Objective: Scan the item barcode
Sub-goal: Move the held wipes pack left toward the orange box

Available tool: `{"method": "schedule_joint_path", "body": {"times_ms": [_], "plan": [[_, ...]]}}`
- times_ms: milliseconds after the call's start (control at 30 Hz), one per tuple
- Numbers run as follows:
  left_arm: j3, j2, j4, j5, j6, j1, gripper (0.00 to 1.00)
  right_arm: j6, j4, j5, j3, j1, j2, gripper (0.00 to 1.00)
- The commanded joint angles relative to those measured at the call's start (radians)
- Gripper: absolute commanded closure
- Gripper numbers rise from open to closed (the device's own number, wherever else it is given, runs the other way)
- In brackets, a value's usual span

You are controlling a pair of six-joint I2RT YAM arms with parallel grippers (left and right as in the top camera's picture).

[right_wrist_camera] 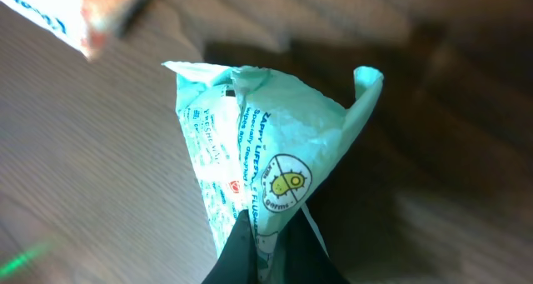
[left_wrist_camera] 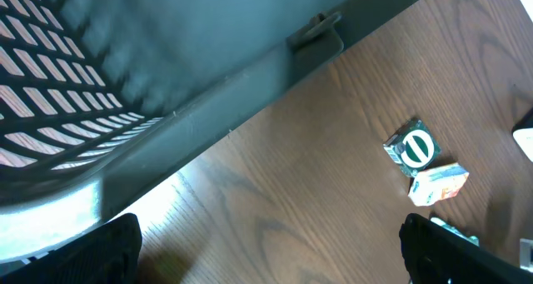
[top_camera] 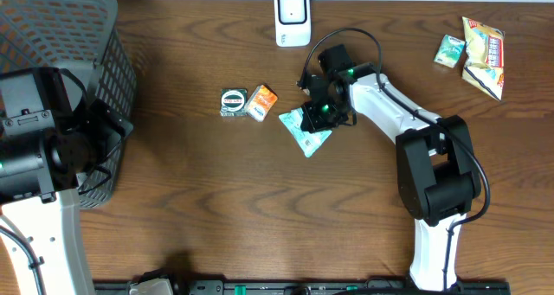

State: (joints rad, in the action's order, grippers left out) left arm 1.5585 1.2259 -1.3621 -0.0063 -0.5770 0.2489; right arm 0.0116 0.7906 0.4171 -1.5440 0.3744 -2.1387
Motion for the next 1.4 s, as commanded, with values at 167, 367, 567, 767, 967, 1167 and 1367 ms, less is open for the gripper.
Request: {"method": "schedule_joint_path", "body": {"times_ms": [167, 367, 567, 767, 967, 1167, 1367], "plan": [[0.011, -0.005, -0.003, -0.006, -0.004, 0.005, 0.02, 0.152, 0.071, -0.605, -0.143, 0.092, 0.063, 0.99], [0.011, -0.005, -0.003, -0.006, -0.004, 0.005, 0.02, 0.23, 0.08, -1.071, -0.124, 0.216, 0.053, 0.99], [0.011, -0.005, -0.003, -0.006, -0.004, 0.005, 0.02, 0.33, 0.072, -1.249, -0.051, 0.264, 0.009, 0.99], [0.011, -0.005, -0.003, -0.006, -0.004, 0.005, 0.03, 0.351, 0.068, -1.189, 0.014, 0.275, -0.007, 0.99], [0.011, -0.005, -0.003, -0.006, -0.004, 0.005, 0.02, 0.351, 0.09, -1.069, 0.014, 0.306, -0.007, 0.96], [0.011, -0.005, -0.003, -0.006, -0.004, 0.005, 0.02, 0.351, 0.123, -0.998, 0.014, 0.348, -0.007, 0.73], [0.011, -0.005, -0.003, -0.006, -0.004, 0.005, 0.03, 0.351, 0.13, -1.048, 0.014, 0.382, -0.007, 0.99]]}}
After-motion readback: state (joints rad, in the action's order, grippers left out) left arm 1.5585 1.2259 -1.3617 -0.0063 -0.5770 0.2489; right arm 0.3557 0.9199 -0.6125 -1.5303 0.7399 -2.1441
